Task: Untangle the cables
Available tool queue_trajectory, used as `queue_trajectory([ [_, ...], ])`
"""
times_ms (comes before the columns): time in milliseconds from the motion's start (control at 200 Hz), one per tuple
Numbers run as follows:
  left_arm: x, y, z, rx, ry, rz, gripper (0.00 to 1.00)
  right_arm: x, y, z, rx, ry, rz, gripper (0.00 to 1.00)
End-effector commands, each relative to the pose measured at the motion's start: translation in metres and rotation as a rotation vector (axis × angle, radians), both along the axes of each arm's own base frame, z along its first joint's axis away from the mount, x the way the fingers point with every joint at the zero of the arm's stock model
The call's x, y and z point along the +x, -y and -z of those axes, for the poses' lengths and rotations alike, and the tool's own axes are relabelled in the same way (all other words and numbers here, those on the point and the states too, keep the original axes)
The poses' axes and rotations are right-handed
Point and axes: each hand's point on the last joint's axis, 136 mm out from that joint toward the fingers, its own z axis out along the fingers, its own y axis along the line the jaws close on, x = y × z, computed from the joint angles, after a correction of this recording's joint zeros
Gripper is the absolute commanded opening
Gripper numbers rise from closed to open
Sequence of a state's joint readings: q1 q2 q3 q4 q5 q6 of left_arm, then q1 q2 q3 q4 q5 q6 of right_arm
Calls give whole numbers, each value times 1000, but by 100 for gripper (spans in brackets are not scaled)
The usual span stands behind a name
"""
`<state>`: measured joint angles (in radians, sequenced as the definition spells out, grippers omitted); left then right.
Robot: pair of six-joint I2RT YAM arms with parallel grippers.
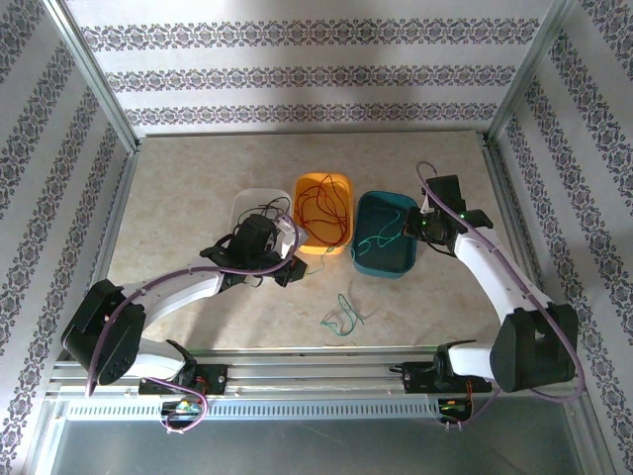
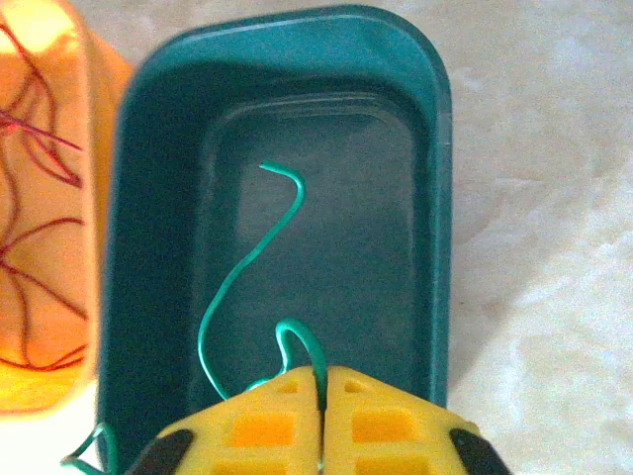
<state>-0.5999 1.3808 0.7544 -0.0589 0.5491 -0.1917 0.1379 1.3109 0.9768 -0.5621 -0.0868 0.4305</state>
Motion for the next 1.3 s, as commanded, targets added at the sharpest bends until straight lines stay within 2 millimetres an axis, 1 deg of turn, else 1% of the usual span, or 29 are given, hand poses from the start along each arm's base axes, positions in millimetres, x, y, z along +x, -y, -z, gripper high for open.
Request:
queue_trajectory([
  [0, 8, 5, -22, -50, 43, 3, 0, 15, 13, 0, -78, 41, 28, 32],
  [25, 8, 5, -24, -52, 45, 4, 0, 16, 14, -1, -87, 42, 32, 37],
  [70, 8, 6, -26, -54, 46, 9, 0, 18, 17, -4, -100, 50, 44, 42],
  [140, 10, 8, -29, -59, 48, 12, 0, 18, 19, -9, -101, 65, 49, 46],
  [225, 14, 12, -36, -77, 59, 8, 0, 14, 18, -14, -90, 78, 48, 47],
  [315, 23, 20, -43, -105, 58, -14, 0, 5, 18, -11, -78, 73, 55, 48],
  [410, 34, 40, -46, -111, 25, -22, 0, -8, 17, -2, -57, 50, 59, 48],
  [515, 47, 70, -48, -114, 3, -21, 0, -22, 19, 11, -53, 3, 80, 48],
  [555, 48, 82, -48, -121, -9, -8, 0, -27, 20, 15, -52, -7, 84, 48],
  [595, 51, 92, -56, -141, -7, 7, 0, -30, 19, 17, -47, -12, 85, 48],
  [640, 53, 99, -58, -161, -6, 19, 0, -34, 17, 17, -33, -9, 73, 48],
  [695, 55, 103, -60, -180, 1, 22, 0, -36, 12, 12, -7, 11, 51, 47],
  [770, 54, 104, -61, -177, 5, 34, 0, -38, 3, -1, 36, 72, 13, 47],
  [894, 48, 104, -58, -175, -13, 59, 0, -43, -9, -30, 101, 192, -46, 47],
  [1064, 43, 98, -54, -165, -21, 55, 0, -52, -23, -76, 176, 375, -126, 48],
  [1129, 42, 98, -54, -168, -21, 58, 0, -54, -30, -89, 211, 426, -157, 49],
  [1219, 39, 99, -58, -180, -22, 74, 0, -52, -38, -95, 251, 444, -189, 50],
  [1299, 37, 101, -62, -195, -18, 89, 0, -48, -42, -87, 261, 410, -198, 50],
])
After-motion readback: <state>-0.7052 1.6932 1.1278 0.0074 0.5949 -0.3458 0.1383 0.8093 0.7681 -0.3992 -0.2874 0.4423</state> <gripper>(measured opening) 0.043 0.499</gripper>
